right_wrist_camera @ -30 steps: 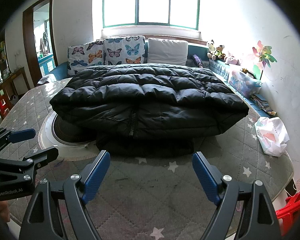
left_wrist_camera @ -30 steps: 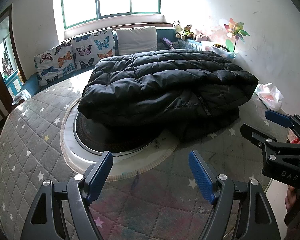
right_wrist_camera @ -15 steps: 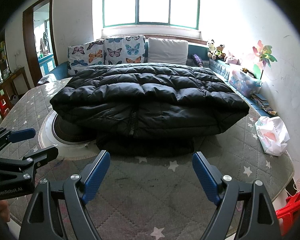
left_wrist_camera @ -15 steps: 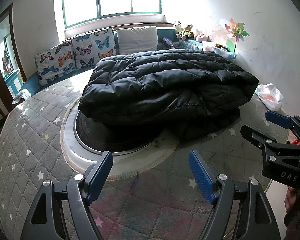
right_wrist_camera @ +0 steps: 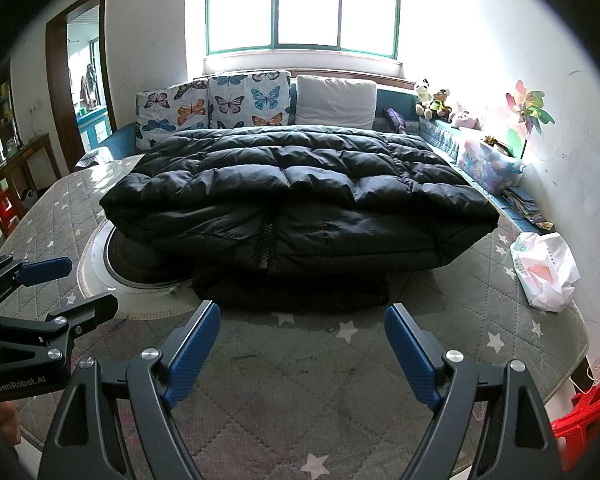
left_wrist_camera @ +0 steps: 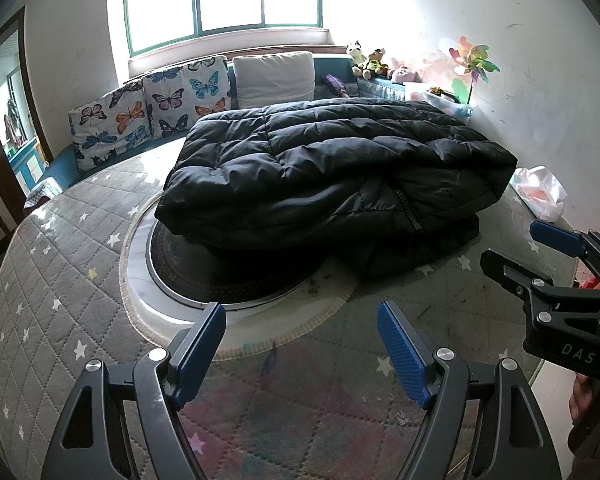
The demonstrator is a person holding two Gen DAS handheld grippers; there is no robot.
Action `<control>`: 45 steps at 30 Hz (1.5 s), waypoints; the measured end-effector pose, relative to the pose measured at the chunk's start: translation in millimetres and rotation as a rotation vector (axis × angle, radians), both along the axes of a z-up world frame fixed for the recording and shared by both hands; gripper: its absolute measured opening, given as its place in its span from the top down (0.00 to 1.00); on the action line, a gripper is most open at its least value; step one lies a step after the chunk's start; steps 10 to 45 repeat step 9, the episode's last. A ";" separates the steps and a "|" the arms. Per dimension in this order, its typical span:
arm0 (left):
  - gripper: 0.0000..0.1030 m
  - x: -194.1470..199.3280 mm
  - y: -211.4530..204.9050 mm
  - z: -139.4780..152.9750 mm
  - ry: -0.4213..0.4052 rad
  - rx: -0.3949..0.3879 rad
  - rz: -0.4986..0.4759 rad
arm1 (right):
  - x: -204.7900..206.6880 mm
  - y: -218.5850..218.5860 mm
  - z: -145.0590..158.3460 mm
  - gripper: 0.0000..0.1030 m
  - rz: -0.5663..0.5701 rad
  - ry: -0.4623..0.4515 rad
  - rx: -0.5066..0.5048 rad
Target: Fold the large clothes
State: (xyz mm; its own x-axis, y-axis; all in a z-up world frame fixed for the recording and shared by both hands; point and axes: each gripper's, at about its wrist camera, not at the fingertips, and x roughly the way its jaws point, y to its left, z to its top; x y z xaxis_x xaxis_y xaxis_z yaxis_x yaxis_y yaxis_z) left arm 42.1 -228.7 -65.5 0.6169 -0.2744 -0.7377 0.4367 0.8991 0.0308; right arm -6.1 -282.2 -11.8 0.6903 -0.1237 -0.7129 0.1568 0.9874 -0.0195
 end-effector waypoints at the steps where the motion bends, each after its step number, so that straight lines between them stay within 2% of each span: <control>1: 0.19 0.0 0.1 -0.2 0.000 0.000 0.001 | 0.4 -0.1 0.6 0.11 -0.002 0.000 0.000; 7: 0.19 -0.6 1.4 0.3 -0.019 0.006 0.005 | 0.5 -0.2 0.5 0.11 -0.001 0.000 0.001; 45: 0.19 -0.6 1.6 0.1 -0.014 0.005 0.000 | 0.4 0.0 0.6 0.11 -0.001 0.000 0.001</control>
